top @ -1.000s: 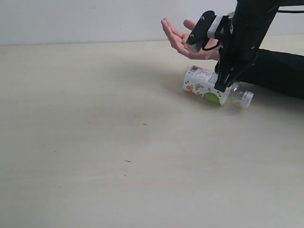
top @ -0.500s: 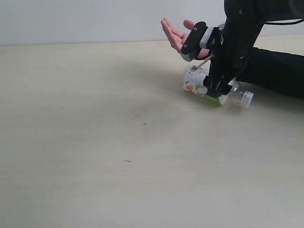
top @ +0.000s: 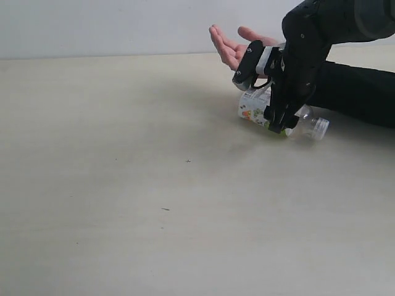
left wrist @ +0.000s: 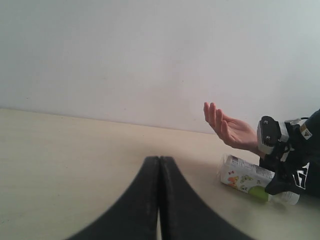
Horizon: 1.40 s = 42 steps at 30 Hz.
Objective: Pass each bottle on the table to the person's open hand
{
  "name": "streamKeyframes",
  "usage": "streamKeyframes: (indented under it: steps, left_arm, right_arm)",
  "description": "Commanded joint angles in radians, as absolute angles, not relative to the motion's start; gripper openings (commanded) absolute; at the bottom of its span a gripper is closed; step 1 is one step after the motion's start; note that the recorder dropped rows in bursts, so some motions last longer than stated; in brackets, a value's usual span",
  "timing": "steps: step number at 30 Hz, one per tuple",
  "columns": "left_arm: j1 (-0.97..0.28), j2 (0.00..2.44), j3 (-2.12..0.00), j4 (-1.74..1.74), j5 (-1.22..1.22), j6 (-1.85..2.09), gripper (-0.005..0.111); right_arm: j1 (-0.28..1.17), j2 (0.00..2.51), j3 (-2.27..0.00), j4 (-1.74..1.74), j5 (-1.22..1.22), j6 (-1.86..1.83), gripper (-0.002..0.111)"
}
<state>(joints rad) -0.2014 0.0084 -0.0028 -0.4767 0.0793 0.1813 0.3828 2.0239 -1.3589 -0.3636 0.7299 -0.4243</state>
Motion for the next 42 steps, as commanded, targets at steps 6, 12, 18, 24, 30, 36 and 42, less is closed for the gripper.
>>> streamKeyframes:
  steps: [6,12,18,24,30,36,42]
  left_arm:
    - [-0.197,0.011,0.000,-0.475,0.078,0.179,0.000]
    - [-0.197,0.011,0.000,-0.475,0.078,0.179,0.000]
    - [-0.197,0.011,0.000,-0.475,0.078,0.179,0.000]
    - [-0.197,0.011,0.000,-0.475,0.078,0.179,0.000]
    - [-0.197,0.011,0.000,-0.475,0.078,0.179,0.000]
    - [-0.197,0.011,0.000,-0.475,0.078,0.179,0.000]
    - [-0.197,0.011,0.000,-0.475,0.078,0.179,0.000]
  right_arm:
    - [0.384,2.062,-1.365,-0.382,0.686,-0.396,0.078]
    - [0.384,2.085,-1.365,-0.393,0.676,-0.389,0.078]
    - [0.384,2.090,-1.365,-0.400,0.664,-0.370,0.078]
    - [0.384,2.090,-1.365,-0.400,0.664,-0.370,0.078]
    - [0.384,2.090,-1.365,-0.393,0.674,-0.370,0.074]
    - [0.384,2.090,-1.365,-0.393,0.718,-0.370,0.054]
    - [0.384,2.087,-1.365,-0.393,0.765,-0.370,0.029]
